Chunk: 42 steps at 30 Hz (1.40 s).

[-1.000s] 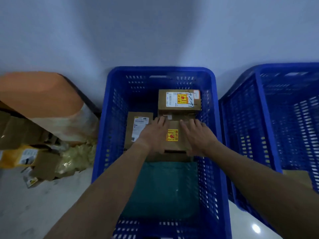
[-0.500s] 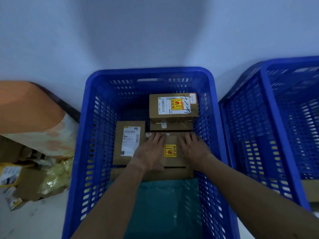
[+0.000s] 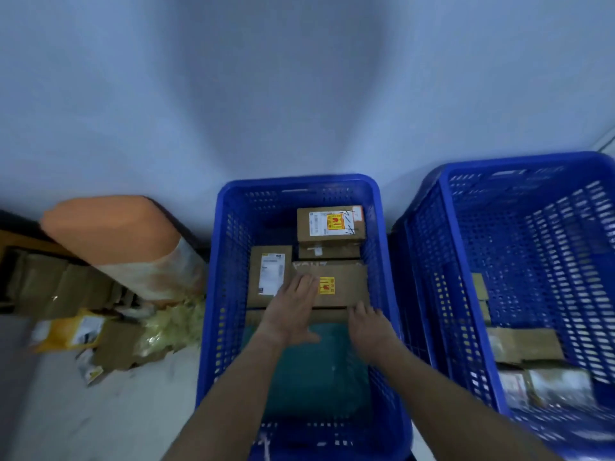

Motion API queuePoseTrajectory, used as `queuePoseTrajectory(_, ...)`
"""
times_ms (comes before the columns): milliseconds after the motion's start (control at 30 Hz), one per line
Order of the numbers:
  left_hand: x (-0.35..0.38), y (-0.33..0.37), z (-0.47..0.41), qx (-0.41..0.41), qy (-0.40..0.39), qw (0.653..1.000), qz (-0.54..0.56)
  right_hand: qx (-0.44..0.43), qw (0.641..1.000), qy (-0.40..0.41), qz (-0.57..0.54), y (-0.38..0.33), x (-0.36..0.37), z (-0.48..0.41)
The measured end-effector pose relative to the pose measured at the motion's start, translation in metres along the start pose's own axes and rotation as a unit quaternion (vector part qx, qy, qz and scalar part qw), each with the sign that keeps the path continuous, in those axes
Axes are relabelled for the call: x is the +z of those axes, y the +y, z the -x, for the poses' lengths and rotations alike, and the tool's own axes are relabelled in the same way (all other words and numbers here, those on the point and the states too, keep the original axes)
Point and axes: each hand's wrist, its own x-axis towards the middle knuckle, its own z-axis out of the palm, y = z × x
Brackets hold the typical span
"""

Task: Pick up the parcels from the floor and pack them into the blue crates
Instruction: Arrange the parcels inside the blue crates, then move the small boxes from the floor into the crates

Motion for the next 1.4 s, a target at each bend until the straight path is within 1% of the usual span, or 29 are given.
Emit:
queuePoseTrajectory(133, -0.041, 0.019, 0.058, -0.027, 0.000, 0.999, 0.020, -0.010, 1.000, -0.008, 0.008, 0.011, -0.034, 0.057)
queuePoseTrajectory(233, -0.065, 0.041, 0.089, -0.072, 0.004, 0.996, 0.059, -0.010, 0.999, 0.019, 0.024, 0.019, -0.052, 0.090)
queuePoseTrajectory(300, -0.080, 0.057, 0.105, -0.098, 0.002, 0.990, 0.104, -0.013, 0.999, 0.032, 0.017, 0.022, -0.060, 0.113)
queuePoseTrajectory(433, -0.091, 0.082, 0.128, -0.129, 0.019, 0.979, 0.155, -0.003, 1.000, 0.021, 0.003, 0.031, -0.051, 0.155)
queuePoseTrajectory(500, -0.092, 0.094, 0.136, -0.133, 0.023, 0.976, 0.170, 0.020, 0.999, 0.024, -0.011, 0.040, -0.040, 0.176)
queuePoseTrajectory(567, -0.094, 0.103, 0.143, -0.116, 0.027, 0.980, 0.159, 0.042, 0.998, 0.029, -0.029, 0.047, -0.031, 0.202)
queuePoseTrajectory(667, -0.103, 0.112, 0.152, -0.054, 0.049, 0.993, 0.097, 0.090, 0.995, 0.028, -0.028, 0.057, -0.013, 0.242)
queuePoseTrajectory(767, -0.122, 0.129, 0.161, -0.013, 0.057, 0.995, 0.081, 0.151, 0.987, 0.049, -0.032, 0.068, 0.002, 0.283)
queuePoseTrajectory(833, -0.130, 0.143, 0.172, 0.009, 0.071, 0.996, 0.048, 0.181, 0.981, 0.048, -0.043, 0.065, 0.017, 0.313)
queuePoseTrajectory(967, -0.138, 0.176, 0.189, 0.060, 0.073, 0.994, 0.052, 0.227, 0.969, 0.053, -0.078, 0.057, 0.050, 0.364)
queuePoseTrajectory(1067, -0.148, 0.207, 0.204, 0.092, 0.090, 0.989, 0.067, 0.268, 0.956, 0.061, -0.104, 0.054, 0.071, 0.406)
queuePoseTrajectory(1267, -0.143, 0.278, 0.224, 0.136, 0.074, 0.987, 0.043, 0.315, 0.931, 0.095, -0.159, 0.061, 0.130, 0.476)
queuePoseTrajectory(1400, -0.133, 0.344, 0.231, 0.169, 0.063, 0.983, 0.037, 0.350, 0.917, 0.100, -0.164, 0.079, 0.180, 0.526)
